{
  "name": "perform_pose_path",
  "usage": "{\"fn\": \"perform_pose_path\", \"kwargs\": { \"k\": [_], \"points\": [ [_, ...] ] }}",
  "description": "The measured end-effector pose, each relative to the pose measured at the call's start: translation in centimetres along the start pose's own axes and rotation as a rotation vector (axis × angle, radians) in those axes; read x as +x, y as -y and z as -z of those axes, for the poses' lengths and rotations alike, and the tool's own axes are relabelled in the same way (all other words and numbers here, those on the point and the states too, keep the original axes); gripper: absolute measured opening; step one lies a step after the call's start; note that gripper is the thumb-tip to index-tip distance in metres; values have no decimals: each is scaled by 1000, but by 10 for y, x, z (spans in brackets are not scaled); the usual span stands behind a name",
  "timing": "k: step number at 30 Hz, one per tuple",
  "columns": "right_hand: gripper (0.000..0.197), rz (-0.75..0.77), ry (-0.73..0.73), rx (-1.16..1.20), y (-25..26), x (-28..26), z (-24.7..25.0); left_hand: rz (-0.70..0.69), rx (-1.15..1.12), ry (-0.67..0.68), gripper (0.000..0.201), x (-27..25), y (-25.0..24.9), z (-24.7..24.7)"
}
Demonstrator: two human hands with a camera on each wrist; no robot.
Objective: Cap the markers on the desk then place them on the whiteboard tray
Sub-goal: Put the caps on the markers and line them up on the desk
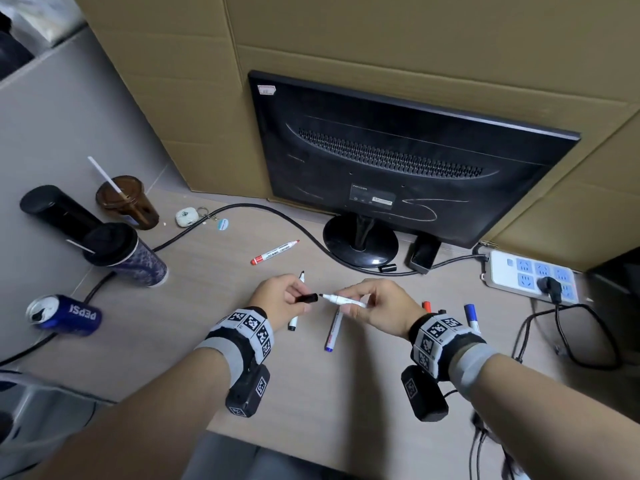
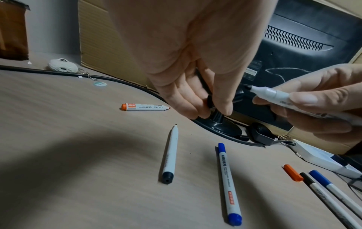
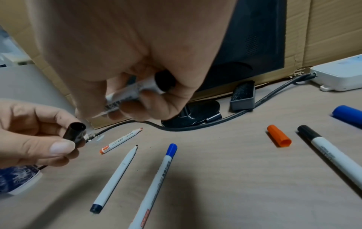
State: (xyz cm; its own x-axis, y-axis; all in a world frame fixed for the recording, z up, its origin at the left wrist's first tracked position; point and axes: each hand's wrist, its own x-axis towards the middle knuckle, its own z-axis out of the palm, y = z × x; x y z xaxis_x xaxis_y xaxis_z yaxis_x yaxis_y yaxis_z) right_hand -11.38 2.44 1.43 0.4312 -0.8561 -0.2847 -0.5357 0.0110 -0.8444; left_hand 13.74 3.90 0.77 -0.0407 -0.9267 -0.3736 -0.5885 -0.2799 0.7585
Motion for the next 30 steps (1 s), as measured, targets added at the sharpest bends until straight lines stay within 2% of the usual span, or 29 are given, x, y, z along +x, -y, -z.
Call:
{"fn": "perform_pose_path", "kwargs": {
  "k": [9,13,21,24,27,30],
  "points": [
    [16,23,42,-52,2,-2,4,-72,42,48,22,-5,-15,-5],
    [15,33,86,-50,3,-2,5,-126,72,124,21,-9,-26,-7],
    [11,4,97,-12,5,-1,10,-134,106,173,16,-6,-37,-2],
    [8,-3,92,3,7,-1,10,-151,131,161,15,-6,-41,-3],
    [4,-32,74,34,7,-1,9,-140,165,139,23,-5,-41,-7],
    [7,-42,58,57,6,-1,7,-137,152,131,17,-5,-38,-9]
  ]
}}
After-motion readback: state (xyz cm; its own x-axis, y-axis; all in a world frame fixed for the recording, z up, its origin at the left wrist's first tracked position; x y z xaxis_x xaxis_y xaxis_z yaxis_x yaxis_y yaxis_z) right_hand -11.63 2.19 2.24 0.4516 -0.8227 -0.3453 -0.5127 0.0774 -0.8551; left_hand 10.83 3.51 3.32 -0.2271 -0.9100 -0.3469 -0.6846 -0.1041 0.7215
